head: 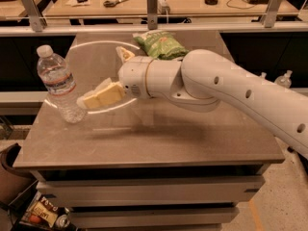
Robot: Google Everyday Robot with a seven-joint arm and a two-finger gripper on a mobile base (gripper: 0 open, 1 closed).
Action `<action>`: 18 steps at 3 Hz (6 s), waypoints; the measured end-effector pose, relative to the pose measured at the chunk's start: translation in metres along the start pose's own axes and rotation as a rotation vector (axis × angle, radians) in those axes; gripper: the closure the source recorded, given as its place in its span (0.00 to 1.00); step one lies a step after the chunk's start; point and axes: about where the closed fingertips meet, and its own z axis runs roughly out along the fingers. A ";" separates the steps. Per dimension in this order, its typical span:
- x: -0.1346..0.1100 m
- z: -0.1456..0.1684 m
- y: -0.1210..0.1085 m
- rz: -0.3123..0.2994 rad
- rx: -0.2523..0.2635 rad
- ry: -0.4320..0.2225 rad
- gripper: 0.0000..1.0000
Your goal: Knock water bottle over
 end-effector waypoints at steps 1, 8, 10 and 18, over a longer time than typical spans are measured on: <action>-0.010 0.007 0.009 0.005 -0.024 -0.011 0.00; -0.024 0.047 0.067 0.069 -0.140 -0.028 0.64; -0.026 0.049 0.071 0.064 -0.146 -0.028 1.00; -0.014 -0.012 0.064 0.002 -0.202 0.699 1.00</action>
Offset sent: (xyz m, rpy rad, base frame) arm -0.0366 0.0306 0.0116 -0.0025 0.1007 0.0539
